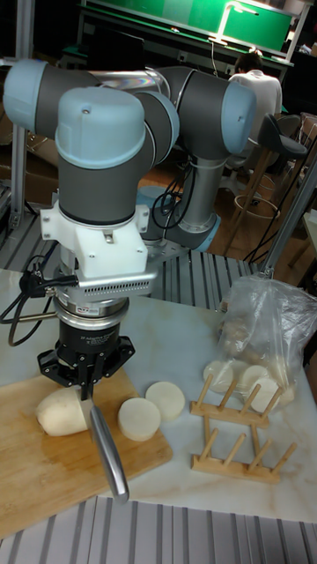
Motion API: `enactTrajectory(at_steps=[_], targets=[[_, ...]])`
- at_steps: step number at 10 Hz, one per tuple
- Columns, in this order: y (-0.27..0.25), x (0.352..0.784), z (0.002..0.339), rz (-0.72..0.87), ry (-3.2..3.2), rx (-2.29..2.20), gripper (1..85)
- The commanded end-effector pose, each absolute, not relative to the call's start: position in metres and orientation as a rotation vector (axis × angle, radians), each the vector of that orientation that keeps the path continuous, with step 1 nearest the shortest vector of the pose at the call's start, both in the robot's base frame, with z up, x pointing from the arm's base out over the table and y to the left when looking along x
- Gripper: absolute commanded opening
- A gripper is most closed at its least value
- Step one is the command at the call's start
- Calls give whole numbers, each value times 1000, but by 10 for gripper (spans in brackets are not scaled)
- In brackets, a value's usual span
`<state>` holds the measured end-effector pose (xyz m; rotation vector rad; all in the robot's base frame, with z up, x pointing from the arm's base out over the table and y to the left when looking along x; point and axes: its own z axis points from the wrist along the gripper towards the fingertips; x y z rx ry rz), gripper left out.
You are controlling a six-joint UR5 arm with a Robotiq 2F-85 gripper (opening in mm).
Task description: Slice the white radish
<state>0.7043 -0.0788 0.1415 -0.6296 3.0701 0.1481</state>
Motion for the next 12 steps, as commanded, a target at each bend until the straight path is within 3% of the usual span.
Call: enactTrajectory(at_steps=[1, 12], targets=[[-78, 703, 143, 160, 3074, -629, 13], [-74, 706, 133, 206, 3080, -614, 13]])
